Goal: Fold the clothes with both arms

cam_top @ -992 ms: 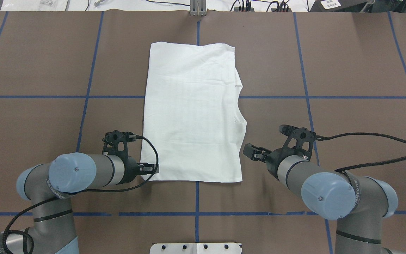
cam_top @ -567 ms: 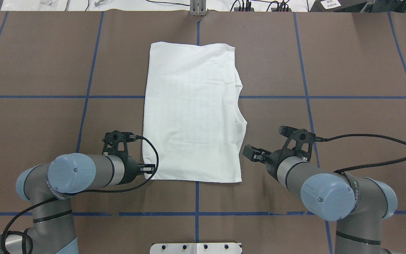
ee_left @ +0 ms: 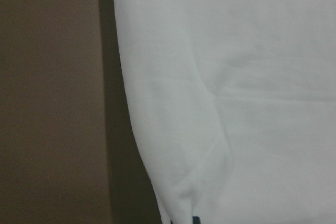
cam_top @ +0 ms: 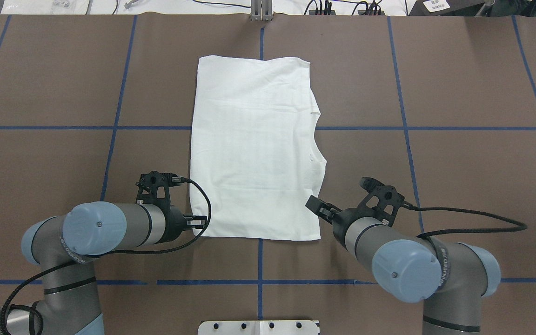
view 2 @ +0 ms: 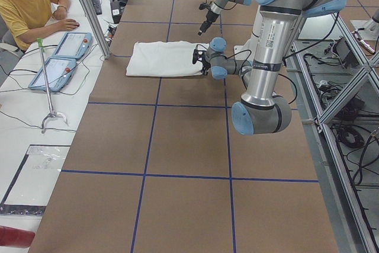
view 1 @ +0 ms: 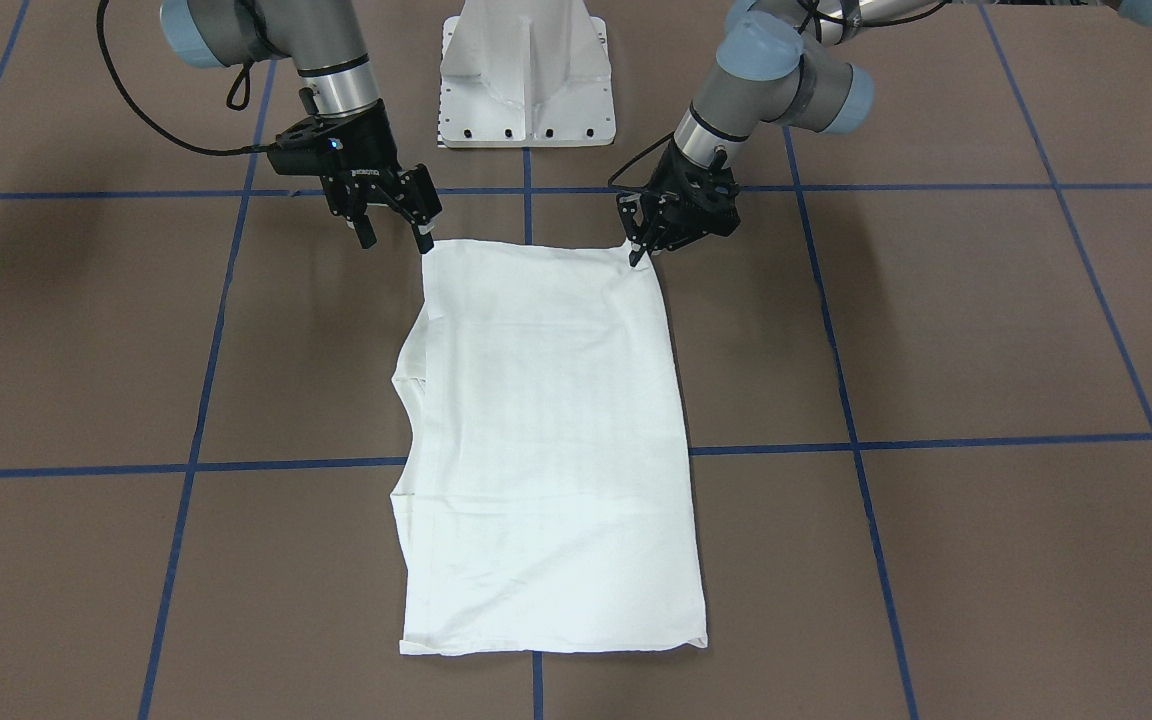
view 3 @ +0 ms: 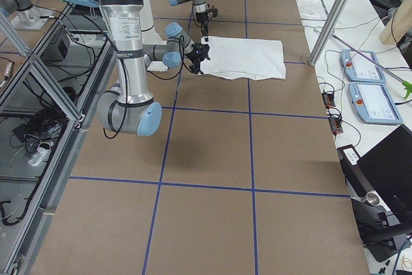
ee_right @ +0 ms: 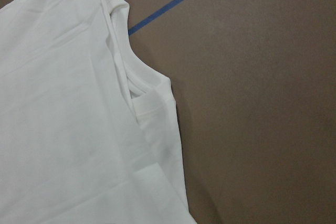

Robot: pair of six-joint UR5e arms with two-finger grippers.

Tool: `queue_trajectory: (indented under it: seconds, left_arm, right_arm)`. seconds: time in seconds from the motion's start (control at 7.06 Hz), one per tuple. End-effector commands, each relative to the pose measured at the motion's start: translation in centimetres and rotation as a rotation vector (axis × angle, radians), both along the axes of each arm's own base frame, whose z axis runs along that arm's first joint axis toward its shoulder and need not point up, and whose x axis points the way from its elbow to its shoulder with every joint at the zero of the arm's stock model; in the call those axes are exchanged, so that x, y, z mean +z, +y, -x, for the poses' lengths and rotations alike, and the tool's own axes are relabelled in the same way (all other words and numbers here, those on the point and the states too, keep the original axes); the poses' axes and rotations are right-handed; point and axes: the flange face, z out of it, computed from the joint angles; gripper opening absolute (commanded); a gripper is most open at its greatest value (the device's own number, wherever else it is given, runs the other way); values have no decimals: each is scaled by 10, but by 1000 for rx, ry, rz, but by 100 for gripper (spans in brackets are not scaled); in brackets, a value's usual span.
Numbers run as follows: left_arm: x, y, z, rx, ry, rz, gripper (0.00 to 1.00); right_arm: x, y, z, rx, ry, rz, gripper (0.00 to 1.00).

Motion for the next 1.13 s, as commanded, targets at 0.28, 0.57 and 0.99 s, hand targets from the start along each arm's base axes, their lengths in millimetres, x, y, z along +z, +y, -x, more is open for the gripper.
queue_trajectory:
  seconds: [0.28,0.57,0.99]
  left_arm:
    - [-3,0,1,-2,5,-2,0]
    - [-3,0,1,-2,6,-3,0]
    - [-3,-1,2,-13,5,-8,0]
  right_arm:
    - [-16,9,82,49,80,116,97]
    - [-17,17,87,50,74,133,97]
    - [-29,27,97,48,85,152,96]
